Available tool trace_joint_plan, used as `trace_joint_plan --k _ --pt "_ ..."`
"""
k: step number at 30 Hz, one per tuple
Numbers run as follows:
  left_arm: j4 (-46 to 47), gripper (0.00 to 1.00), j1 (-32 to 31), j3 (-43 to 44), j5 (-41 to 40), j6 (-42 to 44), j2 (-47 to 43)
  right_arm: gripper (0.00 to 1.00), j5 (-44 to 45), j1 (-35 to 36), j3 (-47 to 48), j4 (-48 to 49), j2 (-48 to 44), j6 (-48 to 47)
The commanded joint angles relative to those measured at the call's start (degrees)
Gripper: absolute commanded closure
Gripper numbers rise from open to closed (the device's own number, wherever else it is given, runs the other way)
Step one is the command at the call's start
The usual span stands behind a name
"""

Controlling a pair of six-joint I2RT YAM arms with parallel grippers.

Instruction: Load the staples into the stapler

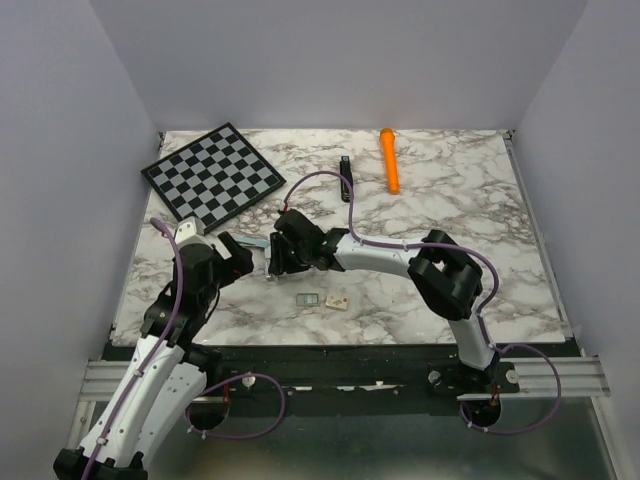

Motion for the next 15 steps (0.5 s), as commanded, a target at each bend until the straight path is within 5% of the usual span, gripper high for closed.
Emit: trace_joint_plan --k 1,12,15 --pt "-0.9 0.01 -1.8 1.5 -1.5 1.4 0.4 0.5 3.9 0.2 2.7 -0.8 2.7 2.2" --pt "-0.4 0.01 -2.8 1.7 -1.6 1.9 1.0 0.76 6.2 0.0 0.9 -0.6 4.1 4.6" --pt "-0.4 0.01 -2.7 1.6 -1.5 1.6 1.2 0.89 3.2 -1.2 -2.0 1.4 3.3 7.4"
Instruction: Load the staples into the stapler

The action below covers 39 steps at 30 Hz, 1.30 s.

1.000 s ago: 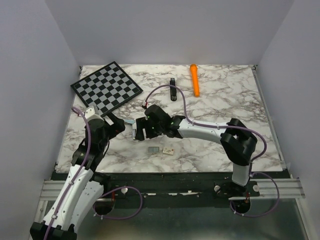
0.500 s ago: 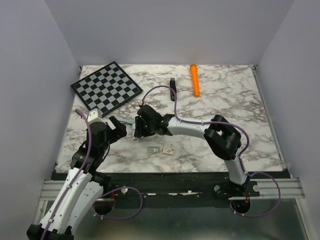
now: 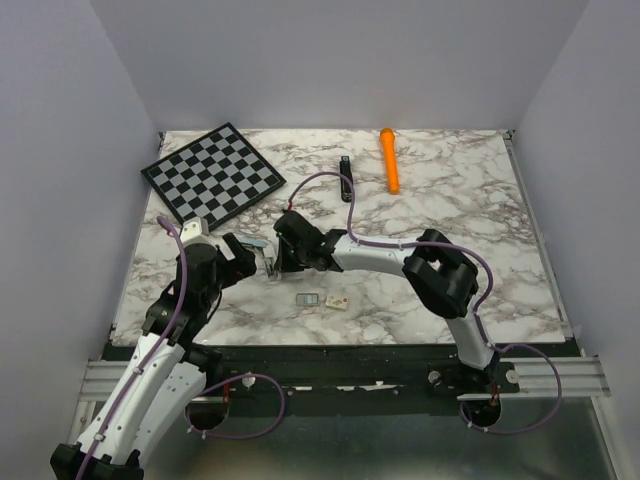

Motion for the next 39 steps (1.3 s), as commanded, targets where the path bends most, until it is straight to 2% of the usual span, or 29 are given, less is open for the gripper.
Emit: trace_joint_plan --k 1,3,10,22,31,39 --pt "0.0 0.01 -0.2 1.5 -1.0 0.1 0.3 0.92 -1.8 -1.7 -4.4 2.1 0.0 4.3" --pt "0.7 0.01 -0.1 1.3 -0.7 -0.2 0.7 0.99 -3.4 -2.2 -7.7 5.4 -1.0 5.5" --pt "5.1 0.01 -0.2 0.7 1.8 -1.1 5.3 0.99 -11.4 -4.6 -14.2 15.1 -2.9 8.6" --pt "18.2 0.02 0.2 -0.1 4.8 -5.6 24.0 0.99 -21.6 -8.1 -24.0 31.7 -1.7 13.6" --pt "27.8 0.19 0.3 1.5 6.4 -5.2 37.7 0.99 -24.2 -8.7 -25.6 33.2 -1.0 13.6" --pt "31.8 0.27 0.3 3.6 7.1 -4.7 45.6 0.99 -25.3 -9.2 -26.5 34.1 -1.0 13.7"
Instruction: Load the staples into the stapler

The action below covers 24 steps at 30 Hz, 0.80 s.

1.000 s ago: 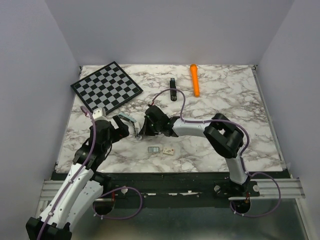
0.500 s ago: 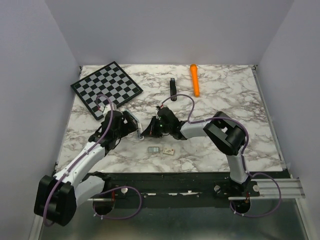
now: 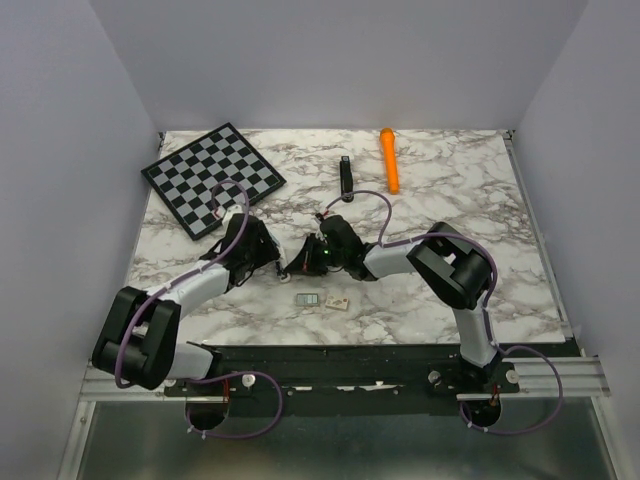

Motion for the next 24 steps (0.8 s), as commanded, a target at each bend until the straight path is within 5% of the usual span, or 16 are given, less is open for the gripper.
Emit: trace_joint_plan --k 1,24 --pt "4.7 0.29 0.1 2.8 2.9 0.3 3.0 0.99 -2.5 -0.3 -2.1 -1.5 1.7 0.1" --pt "6.1 0.77 -0.1 4.1 6.3 -0.8 7.9 0.99 -3.4 -1.0 -2.1 -0.3 2.3 0.0"
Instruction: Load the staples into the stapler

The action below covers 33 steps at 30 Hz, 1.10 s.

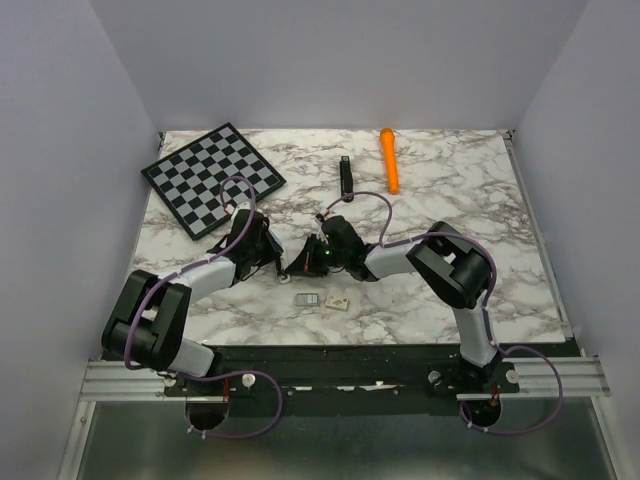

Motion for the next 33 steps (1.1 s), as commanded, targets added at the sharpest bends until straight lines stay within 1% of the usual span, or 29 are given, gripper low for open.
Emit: trace_joint_plan --k 1,4,8,9,11,13,16,17,19,22,23,26,28,33 --pt "-0.1 0.83 -0.1 1.6 -0.5 0.7 1.0 0.99 -1.3 -0.4 -1.2 -2.0 2.1 -0.3" --pt "-2.1 0.91 -0.3 2.3 -2.5 1.6 0.6 0.93 -0.8 -0.7 -1.6 -1.9 1.9 -0.4" --pt "-7.3 0.99 -1.0 4.2 -6.3 3.4 0.3 0.76 1.1 -0.7 -2.5 -2.0 0.4 -1.5" --pt "-8.1 1.0 -1.1 5.1 -7.0 3.9 0.3 0.73 1.7 -0.7 -2.6 -2.0 -0.3 -1.8" --pt "-10.6 1.0 -2.1 6.1 -9.6 5.3 0.5 0.67 2.4 -0.8 -3.0 -2.3 -1.2 -2.9" --pt "-11.5 1.0 -2.7 7.2 -11.2 6.1 0.6 0.64 3.6 -0.8 -3.3 -2.9 -2.8 -4.4" --pt "-13.1 1.0 -3.5 8.2 -13.1 6.7 1.2 0.57 6.4 -0.7 -4.3 -4.2 -5.6 -6.3" --pt "-14.0 1.0 -3.8 8.5 -13.6 6.9 1.3 0.53 7.3 -0.9 -5.2 -4.7 -6.4 -6.7" --pt "-14.8 1.0 -4.6 9.7 -15.2 7.3 2.3 0.5 10.2 -0.8 -6.3 -5.2 -9.0 -7.9" --pt "-16.6 1.0 -5.8 11.4 -17.1 8.0 4.0 0.39 14.8 -1.2 -9.9 -5.2 -12.1 -9.0" --pt "-17.2 1.0 -6.1 11.7 -17.5 8.0 4.4 0.35 16.0 -1.3 -10.6 -5.3 -14.4 -9.8" --pt "-18.6 1.0 -7.2 12.9 -19.3 8.3 6.0 0.25 22.0 -1.2 -13.1 -6.6 -19.0 -13.1" --pt "-19.5 1.0 -7.7 13.8 -20.4 8.2 7.2 0.25 25.3 -1.4 -15.0 -6.8 -21.1 -15.2" --pt "-19.7 1.0 -8.2 14.0 -20.4 7.5 8.6 0.24 28.5 -1.7 -17.9 -7.8 -24.9 -16.9"
